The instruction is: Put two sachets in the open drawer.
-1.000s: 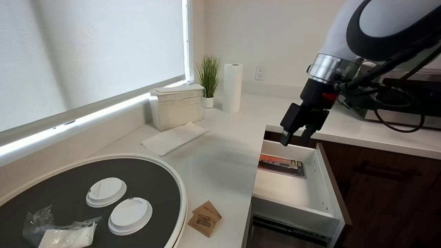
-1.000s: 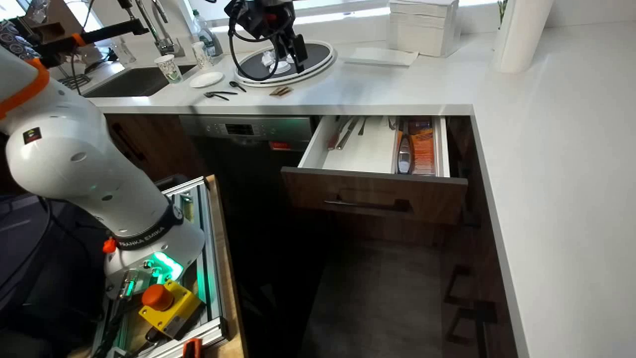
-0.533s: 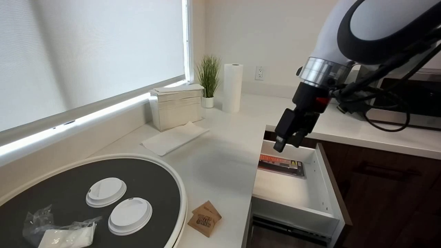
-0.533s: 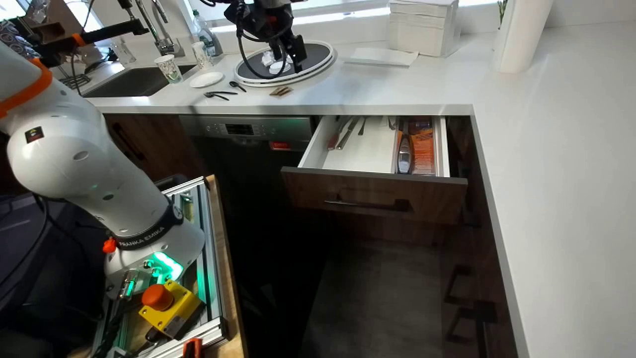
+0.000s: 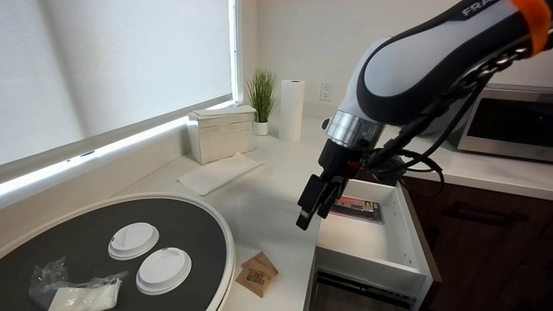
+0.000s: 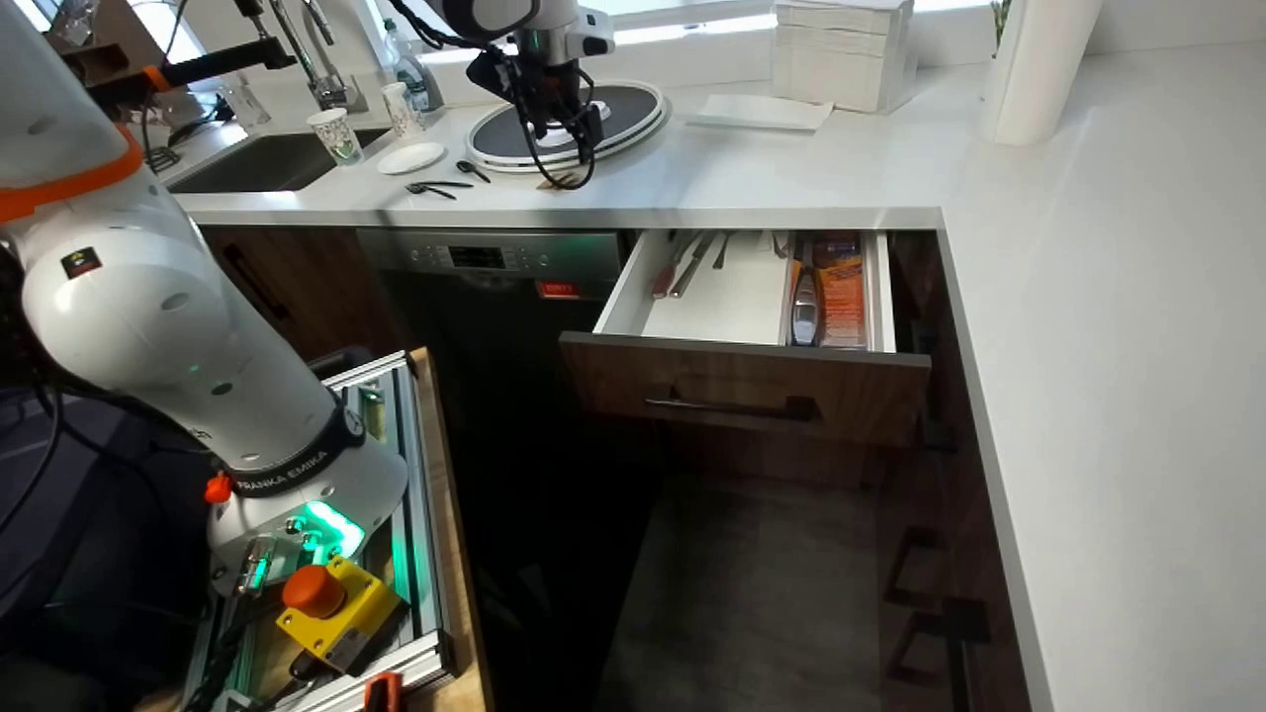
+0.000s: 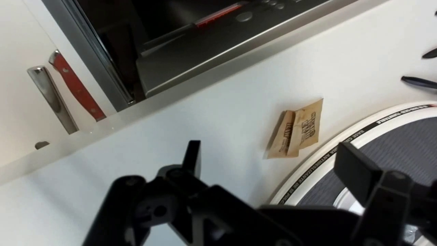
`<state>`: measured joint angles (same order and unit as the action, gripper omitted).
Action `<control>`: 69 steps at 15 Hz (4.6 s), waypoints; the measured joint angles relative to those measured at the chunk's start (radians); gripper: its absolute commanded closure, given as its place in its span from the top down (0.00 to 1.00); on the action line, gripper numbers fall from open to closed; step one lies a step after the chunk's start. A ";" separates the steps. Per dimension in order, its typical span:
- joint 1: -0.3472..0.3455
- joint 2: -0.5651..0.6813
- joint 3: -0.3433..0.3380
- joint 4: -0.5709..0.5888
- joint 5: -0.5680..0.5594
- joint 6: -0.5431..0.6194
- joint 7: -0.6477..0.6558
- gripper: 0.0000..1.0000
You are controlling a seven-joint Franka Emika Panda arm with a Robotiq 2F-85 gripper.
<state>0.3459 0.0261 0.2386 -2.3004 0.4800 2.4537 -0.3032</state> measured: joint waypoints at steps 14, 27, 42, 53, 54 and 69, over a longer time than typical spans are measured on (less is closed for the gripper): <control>-0.023 0.229 0.083 0.168 0.056 0.003 -0.137 1.00; -0.080 0.444 0.149 0.346 -0.007 -0.029 -0.136 1.00; -0.065 0.482 0.160 0.457 -0.159 -0.223 -0.126 0.65; -0.034 0.522 0.162 0.504 -0.190 -0.267 -0.097 0.00; -0.032 0.521 0.162 0.508 -0.192 -0.270 -0.093 0.03; -0.127 0.063 0.059 0.254 -0.179 -0.242 0.162 0.02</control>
<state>0.2191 0.0891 0.2973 -2.0462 0.3011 2.2117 -0.1412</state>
